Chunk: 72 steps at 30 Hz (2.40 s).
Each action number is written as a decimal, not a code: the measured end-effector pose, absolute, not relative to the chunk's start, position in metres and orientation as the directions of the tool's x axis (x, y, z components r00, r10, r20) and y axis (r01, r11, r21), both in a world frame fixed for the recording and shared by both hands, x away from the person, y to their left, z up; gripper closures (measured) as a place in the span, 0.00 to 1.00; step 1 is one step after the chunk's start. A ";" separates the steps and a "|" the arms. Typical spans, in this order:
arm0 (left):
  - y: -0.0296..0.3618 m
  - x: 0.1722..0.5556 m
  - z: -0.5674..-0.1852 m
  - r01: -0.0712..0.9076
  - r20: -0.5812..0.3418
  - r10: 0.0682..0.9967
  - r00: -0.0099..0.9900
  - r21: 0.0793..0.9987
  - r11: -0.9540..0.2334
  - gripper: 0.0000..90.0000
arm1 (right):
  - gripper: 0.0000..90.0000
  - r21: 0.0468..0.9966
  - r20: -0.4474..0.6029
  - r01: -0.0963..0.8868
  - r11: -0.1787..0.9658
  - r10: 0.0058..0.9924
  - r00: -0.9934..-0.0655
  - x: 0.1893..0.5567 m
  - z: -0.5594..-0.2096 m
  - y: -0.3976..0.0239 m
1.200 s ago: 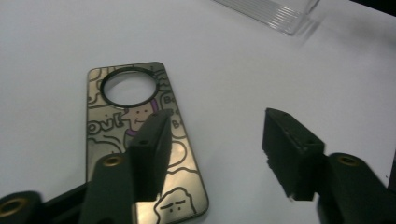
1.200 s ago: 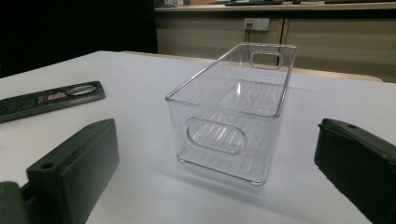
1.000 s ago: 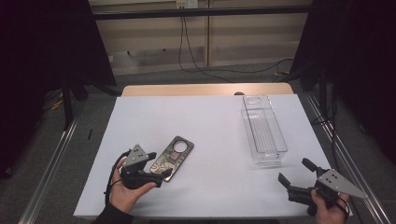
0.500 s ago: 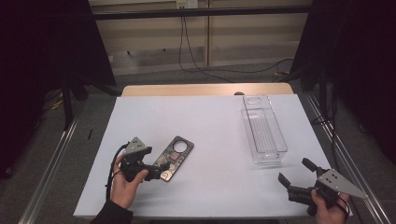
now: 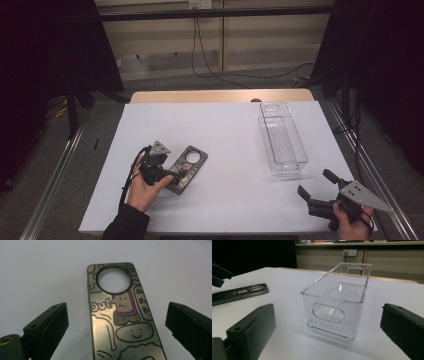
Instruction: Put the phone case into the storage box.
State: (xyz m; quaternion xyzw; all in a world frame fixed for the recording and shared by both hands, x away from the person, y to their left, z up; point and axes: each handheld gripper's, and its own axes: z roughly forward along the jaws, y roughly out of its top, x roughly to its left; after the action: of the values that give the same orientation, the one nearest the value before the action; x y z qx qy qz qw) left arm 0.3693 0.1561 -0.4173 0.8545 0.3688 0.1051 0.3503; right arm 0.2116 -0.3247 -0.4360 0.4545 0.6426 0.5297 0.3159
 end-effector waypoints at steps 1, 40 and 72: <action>0.153 0.372 -0.418 0.557 -0.072 0.701 0.709 0.668 -0.495 0.05 | 0.00 0.968 0.075 0.249 0.026 0.919 -0.387 0.212 -0.436 -0.325; 0.104 0.404 -0.444 0.654 -0.026 0.712 0.702 0.419 -0.629 0.02 | 0.00 0.966 0.080 0.256 0.028 0.913 -0.399 0.213 -0.437 -0.324; 0.105 0.406 -0.440 0.673 -0.040 0.721 0.692 0.400 -0.623 0.13 | 0.00 0.965 0.074 0.259 0.036 0.912 -0.403 0.213 -0.437 -0.324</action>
State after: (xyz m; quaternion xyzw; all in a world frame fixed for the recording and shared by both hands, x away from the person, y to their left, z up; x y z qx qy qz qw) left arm 0.4058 0.1054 -0.4397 0.8986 0.3877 0.0620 0.1956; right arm 0.2129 -0.3238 -0.4371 0.4504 0.6499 0.5285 0.3090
